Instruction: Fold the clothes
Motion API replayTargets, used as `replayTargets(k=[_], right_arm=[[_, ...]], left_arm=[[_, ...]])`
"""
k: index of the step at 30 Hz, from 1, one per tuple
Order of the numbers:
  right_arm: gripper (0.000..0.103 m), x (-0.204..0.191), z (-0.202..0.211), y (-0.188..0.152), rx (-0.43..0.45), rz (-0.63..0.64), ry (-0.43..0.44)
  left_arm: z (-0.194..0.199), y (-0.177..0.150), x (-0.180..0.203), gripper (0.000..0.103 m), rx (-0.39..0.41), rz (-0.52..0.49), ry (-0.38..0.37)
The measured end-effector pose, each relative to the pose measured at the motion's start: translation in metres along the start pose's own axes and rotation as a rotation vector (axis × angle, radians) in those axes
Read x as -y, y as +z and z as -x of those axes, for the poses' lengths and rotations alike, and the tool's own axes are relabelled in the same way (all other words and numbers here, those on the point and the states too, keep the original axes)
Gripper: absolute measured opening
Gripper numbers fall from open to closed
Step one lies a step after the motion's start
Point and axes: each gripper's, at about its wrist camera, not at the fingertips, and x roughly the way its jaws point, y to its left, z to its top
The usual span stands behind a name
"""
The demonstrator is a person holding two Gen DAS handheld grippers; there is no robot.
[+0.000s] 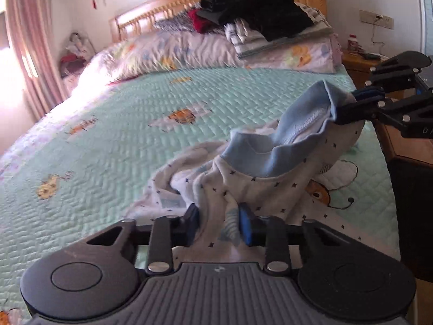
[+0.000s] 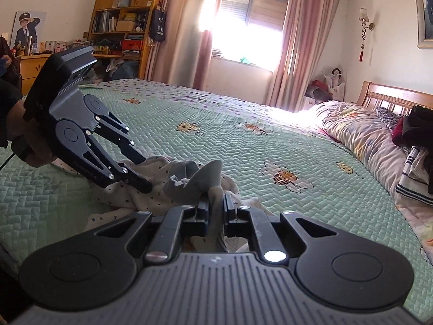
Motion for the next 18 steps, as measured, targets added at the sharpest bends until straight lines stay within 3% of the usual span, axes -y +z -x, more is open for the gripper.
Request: replayTargets(k=[1,2,4,8,11,13,15,18], right_arm=[[0.011,-0.002,0.000,0.002,0.004,0.000,-0.004],[0.011,-0.003,0.001,0.003,0.007,-0.002,-0.009],[0.011,-0.005,0.003,0.004,0.012,-0.015,-0.015],[0.011,-0.013,0.007,0.005,0.024,-0.031,0.002],[0.011,-0.021,0.013,0.008,0.029,0.002,0.016],[0.011,-0.024,0.019,0.009,0.032,0.025,0.016],[0.011,-0.022,0.025,0.010,0.029,0.032,0.007],[0.011,-0.016,0.026,0.006,0.015,0.021,-0.015]], left_arm=[[0.009,0.000,0.000,0.011,0.018,0.015,0.031],[0.018,-0.002,0.000,0.010,0.036,0.037,0.059],[0.035,-0.005,-0.003,0.009,0.064,0.089,0.105],[0.046,-0.025,-0.012,0.013,0.023,0.203,0.117],[0.042,-0.021,-0.017,0.036,-0.015,0.156,0.108],[0.034,-0.009,-0.024,0.084,-0.032,0.129,0.053],[0.023,0.004,-0.027,0.099,-0.029,0.076,0.033],[-0.005,0.016,-0.030,0.101,-0.083,0.026,-0.049]])
